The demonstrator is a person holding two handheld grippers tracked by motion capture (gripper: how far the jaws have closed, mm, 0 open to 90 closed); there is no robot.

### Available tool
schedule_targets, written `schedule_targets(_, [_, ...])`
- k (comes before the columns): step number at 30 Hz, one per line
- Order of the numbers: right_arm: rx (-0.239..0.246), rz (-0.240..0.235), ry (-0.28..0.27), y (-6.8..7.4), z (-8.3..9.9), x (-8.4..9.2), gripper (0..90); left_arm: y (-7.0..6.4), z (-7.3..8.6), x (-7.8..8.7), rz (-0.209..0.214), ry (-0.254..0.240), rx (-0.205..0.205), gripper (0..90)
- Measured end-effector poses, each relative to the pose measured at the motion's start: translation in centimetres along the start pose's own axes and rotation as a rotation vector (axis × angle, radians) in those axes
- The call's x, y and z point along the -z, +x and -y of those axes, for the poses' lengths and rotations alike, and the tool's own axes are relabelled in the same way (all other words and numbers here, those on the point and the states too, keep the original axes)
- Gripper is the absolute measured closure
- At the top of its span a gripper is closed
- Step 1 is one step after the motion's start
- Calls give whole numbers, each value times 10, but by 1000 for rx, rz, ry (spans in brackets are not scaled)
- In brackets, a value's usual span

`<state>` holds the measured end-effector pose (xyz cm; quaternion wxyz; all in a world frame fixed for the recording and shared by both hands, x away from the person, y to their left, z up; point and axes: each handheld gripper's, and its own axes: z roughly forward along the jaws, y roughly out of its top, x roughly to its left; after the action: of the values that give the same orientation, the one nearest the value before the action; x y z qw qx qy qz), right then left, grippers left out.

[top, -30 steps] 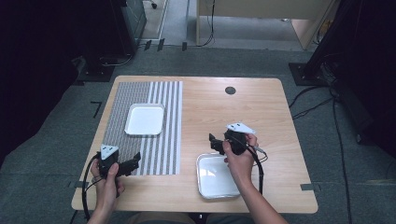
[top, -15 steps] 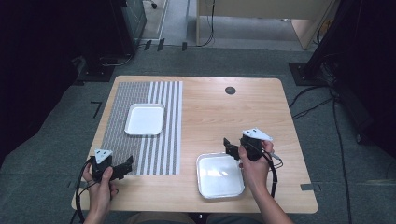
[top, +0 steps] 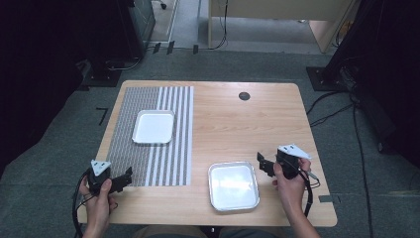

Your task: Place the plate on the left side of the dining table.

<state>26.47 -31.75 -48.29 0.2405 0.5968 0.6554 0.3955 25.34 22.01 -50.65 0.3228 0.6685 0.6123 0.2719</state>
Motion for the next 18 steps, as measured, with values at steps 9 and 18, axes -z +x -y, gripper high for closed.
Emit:
schedule_targets(9, [-21,41,15,-30,16,11,193,11,3,0,-22,12,-12,116])
schedule_targets(18, [-46,82,31,-57,34,21,193,15,5,1,-16,24,-30,116])
